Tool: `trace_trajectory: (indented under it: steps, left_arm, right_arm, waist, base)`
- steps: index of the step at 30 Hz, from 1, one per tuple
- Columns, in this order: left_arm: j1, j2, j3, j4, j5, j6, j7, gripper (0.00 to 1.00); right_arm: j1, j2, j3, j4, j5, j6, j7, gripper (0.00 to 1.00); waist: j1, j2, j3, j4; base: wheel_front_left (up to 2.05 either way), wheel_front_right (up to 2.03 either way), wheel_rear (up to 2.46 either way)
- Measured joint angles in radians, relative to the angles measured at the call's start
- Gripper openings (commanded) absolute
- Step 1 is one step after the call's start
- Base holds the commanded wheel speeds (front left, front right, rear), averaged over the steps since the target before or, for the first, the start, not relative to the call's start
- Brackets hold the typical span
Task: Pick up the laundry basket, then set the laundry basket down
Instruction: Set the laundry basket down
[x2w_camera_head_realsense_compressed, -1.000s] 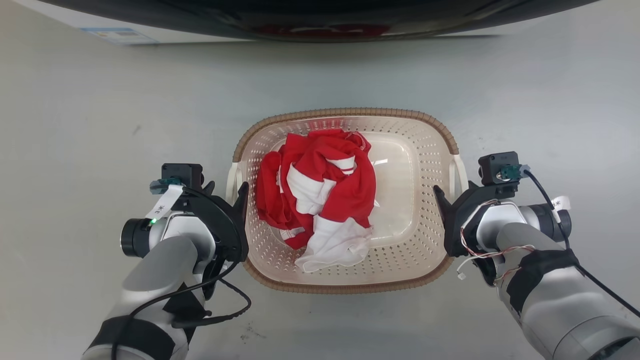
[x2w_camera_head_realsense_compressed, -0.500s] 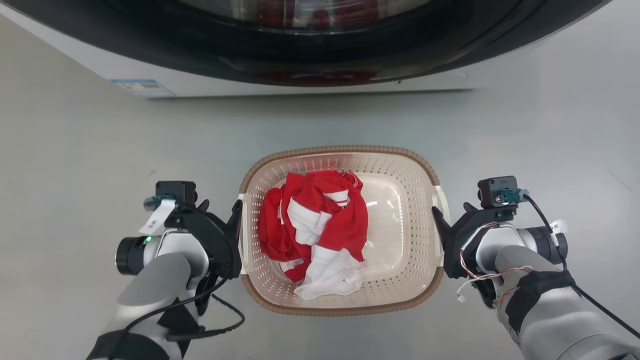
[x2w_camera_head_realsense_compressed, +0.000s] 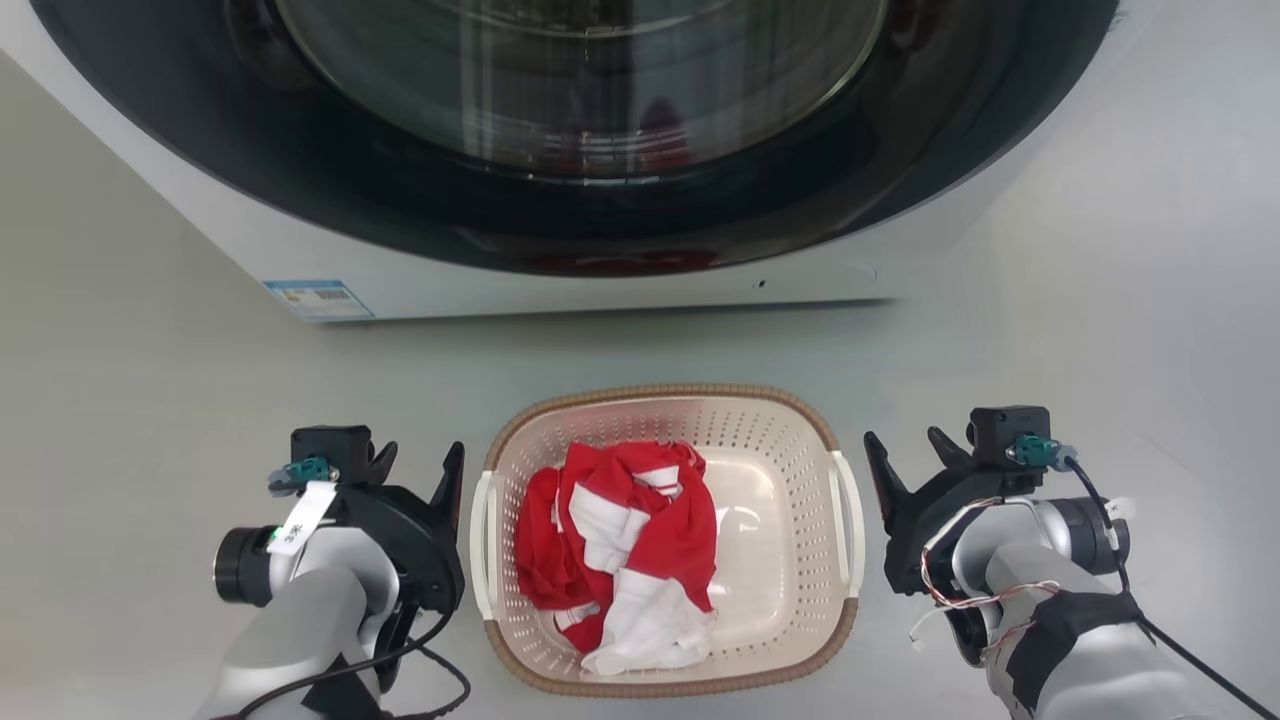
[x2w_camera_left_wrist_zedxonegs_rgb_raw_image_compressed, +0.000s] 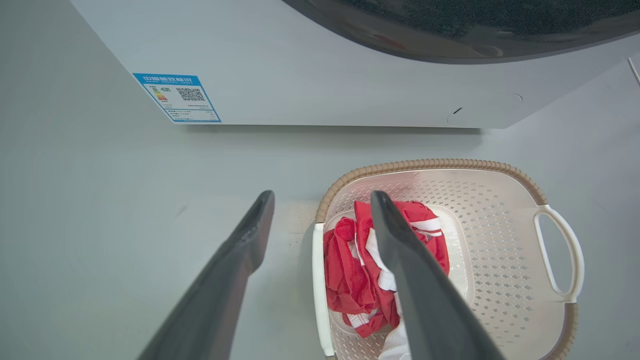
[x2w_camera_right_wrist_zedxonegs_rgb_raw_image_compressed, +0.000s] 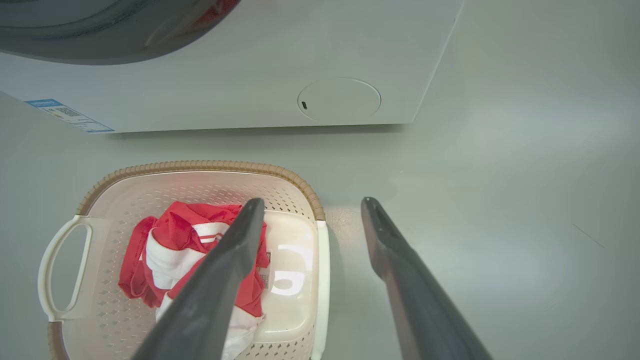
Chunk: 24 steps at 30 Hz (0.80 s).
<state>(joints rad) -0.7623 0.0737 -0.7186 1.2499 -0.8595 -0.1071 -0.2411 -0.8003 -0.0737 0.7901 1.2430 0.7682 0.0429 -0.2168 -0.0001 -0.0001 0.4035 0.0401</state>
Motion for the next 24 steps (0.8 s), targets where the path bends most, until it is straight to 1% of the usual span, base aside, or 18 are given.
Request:
trace_trajectory:
  steps: [6, 9, 13, 19, 24]
  left_arm:
    - [0.04, 0.028, 0.023, -0.034, 0.0, 0.003, -0.008, 1.0]
    - [0.065, 0.042, 0.036, -0.061, 0.0, 0.016, -0.008, 1.0]
    - [0.099, 0.065, 0.068, -0.119, 0.002, 0.048, -0.008, 1.0]
    - [0.162, 0.09, 0.093, -0.225, 0.039, 0.098, -0.008, 1.0]
    - [0.232, 0.127, 0.113, -0.329, 0.078, 0.148, -0.008, 1.0]
  right_arm:
    - [0.038, 0.002, -0.027, -0.021, 0.016, -0.009, -0.024, 1.0]
    - [0.054, 0.001, -0.037, -0.038, 0.016, -0.019, -0.031, 1.0]
    - [0.075, -0.003, -0.042, -0.066, 0.016, -0.028, -0.032, 1.0]
    - [0.126, -0.028, -0.08, -0.137, 0.016, -0.055, -0.032, 1.0]
    - [0.16, -0.05, -0.094, -0.225, -0.018, -0.093, -0.032, 1.0]
  waist:
    - [-0.0001, 0.0, -0.074, -0.008]
    - [0.0, -0.0001, -0.11, -0.011]
    - [-0.0001, 0.0, -0.156, -0.014]
    - [0.0, 0.0, -0.22, -0.013]
    - [0.0, 0.0, -0.268, -0.012]
  base:
    - [0.0, 0.0, 0.0]
    - [0.0, 0.0, 0.0]
    - [0.0, 0.0, 0.0]
    - [0.0, 0.0, 0.0]
    - [0.0, 0.0, 0.0]
